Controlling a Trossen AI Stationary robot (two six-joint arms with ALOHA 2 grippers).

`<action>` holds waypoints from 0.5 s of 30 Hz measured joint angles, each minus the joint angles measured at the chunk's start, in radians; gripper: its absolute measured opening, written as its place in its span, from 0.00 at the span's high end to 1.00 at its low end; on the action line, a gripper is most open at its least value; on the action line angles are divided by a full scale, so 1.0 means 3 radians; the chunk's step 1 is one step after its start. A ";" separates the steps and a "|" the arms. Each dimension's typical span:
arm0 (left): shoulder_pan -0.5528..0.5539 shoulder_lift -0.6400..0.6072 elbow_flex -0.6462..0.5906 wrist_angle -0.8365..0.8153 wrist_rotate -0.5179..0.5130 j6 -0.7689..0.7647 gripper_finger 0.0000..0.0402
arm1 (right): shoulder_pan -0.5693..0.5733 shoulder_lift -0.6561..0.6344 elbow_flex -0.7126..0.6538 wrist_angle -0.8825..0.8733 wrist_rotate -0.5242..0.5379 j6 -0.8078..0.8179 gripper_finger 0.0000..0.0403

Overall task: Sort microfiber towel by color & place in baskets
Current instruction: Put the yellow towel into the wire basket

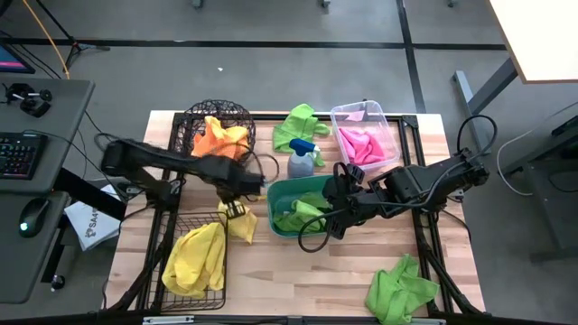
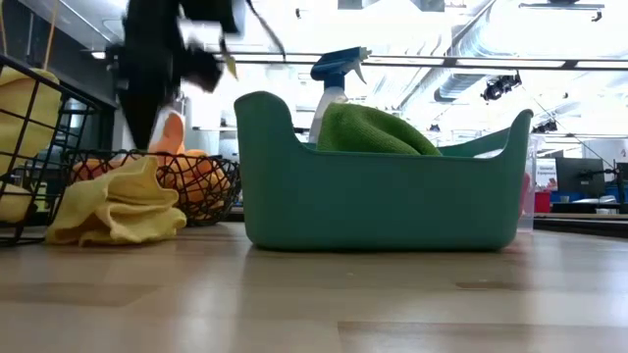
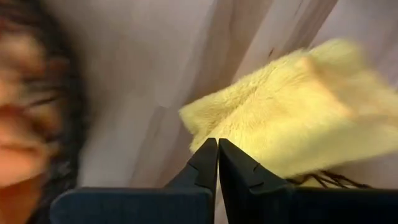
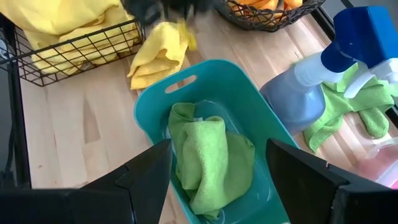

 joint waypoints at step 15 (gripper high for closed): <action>-0.0001 -0.1254 0.0236 0.0010 -0.0111 -0.0213 0.99 | -0.0008 0.0000 0.0000 0.0001 0.0002 -0.0070 0.36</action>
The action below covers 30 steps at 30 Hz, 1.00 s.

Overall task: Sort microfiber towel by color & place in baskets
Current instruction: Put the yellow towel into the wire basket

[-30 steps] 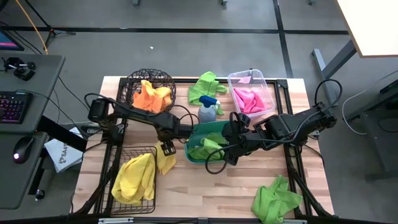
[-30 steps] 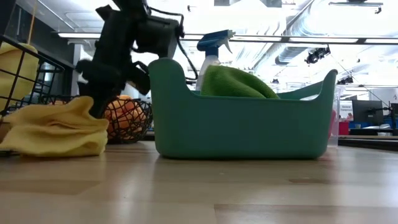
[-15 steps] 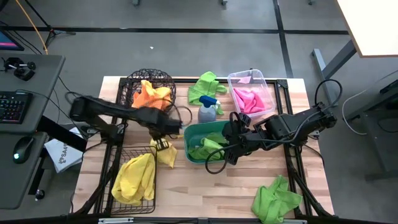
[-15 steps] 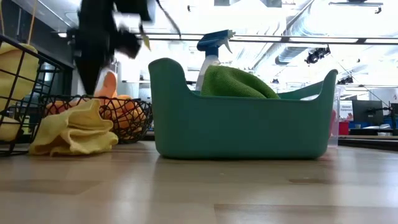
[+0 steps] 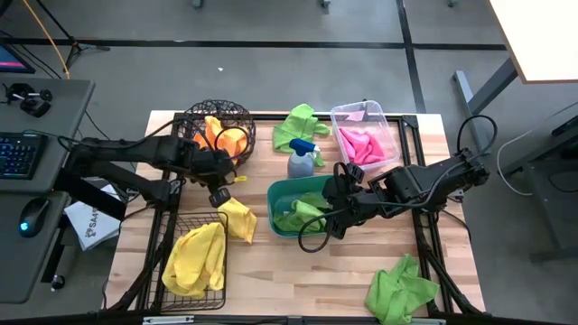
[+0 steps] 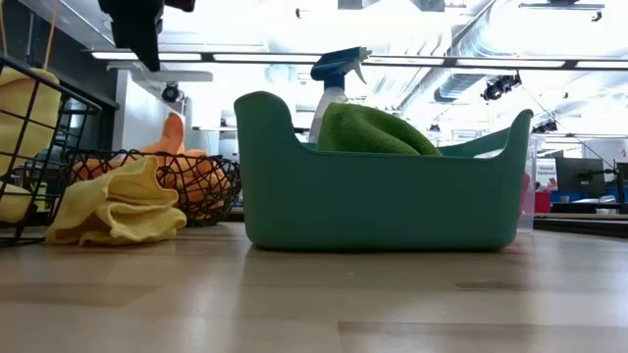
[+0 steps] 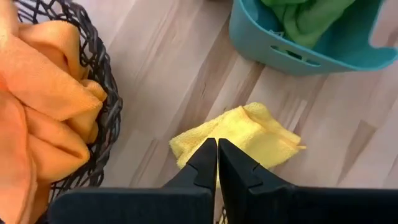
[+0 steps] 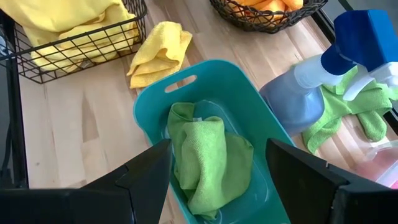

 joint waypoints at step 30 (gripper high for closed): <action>-0.0231 0.1673 -0.0006 0.0418 0.0616 0.1600 0.42 | -0.0017 0.0000 0.0000 -0.0249 -0.0086 -0.0041 0.36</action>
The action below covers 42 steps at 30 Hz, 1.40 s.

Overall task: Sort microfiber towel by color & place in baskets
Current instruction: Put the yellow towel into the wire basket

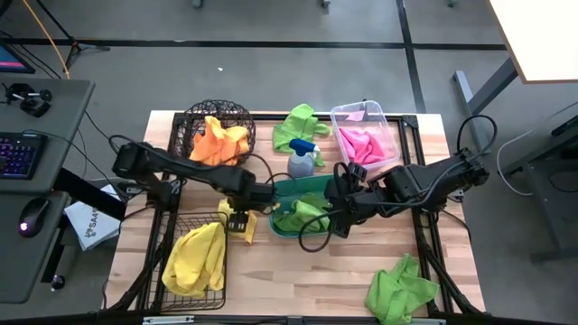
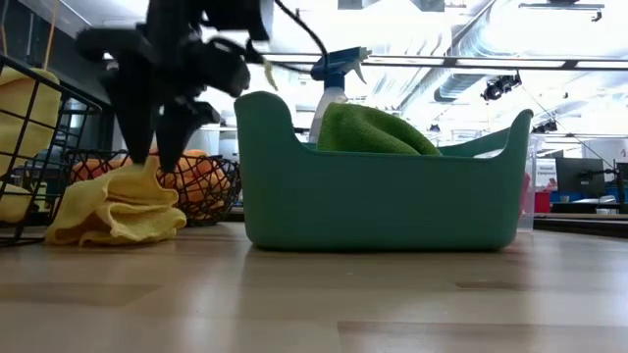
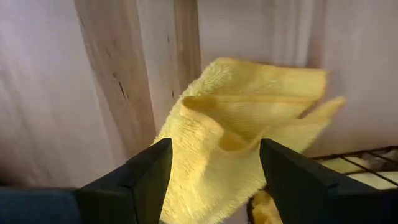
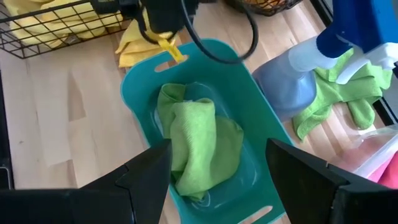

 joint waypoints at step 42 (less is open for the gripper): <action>-0.0062 -0.1404 0.0968 -0.0734 -0.0816 -0.0692 1.00 | 0.0000 0.0001 0.0000 0.0215 0.0068 -0.0250 0.36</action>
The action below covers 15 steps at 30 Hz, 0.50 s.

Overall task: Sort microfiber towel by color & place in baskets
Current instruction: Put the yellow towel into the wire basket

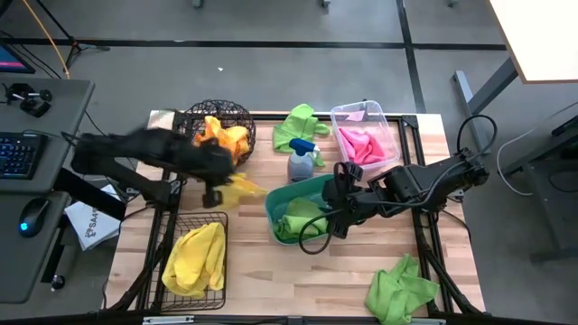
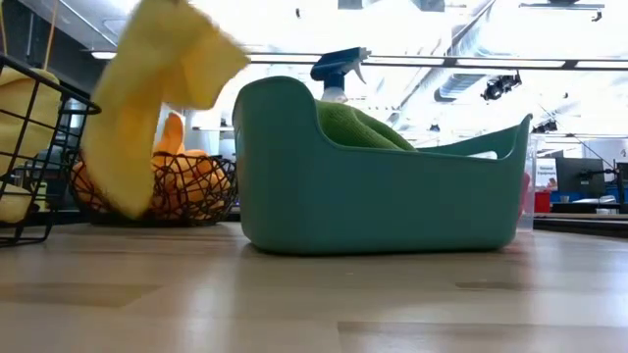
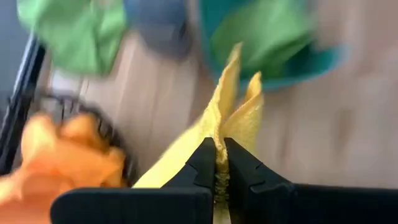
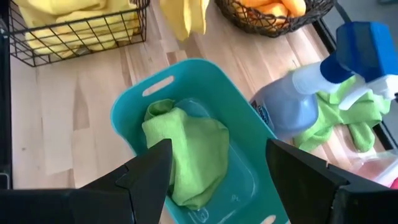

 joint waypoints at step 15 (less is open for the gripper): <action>-0.1642 -0.0077 0.1265 -0.0834 0.0662 -0.2053 1.00 | -0.0096 0.0001 0.0000 0.0123 0.0121 -0.0061 0.36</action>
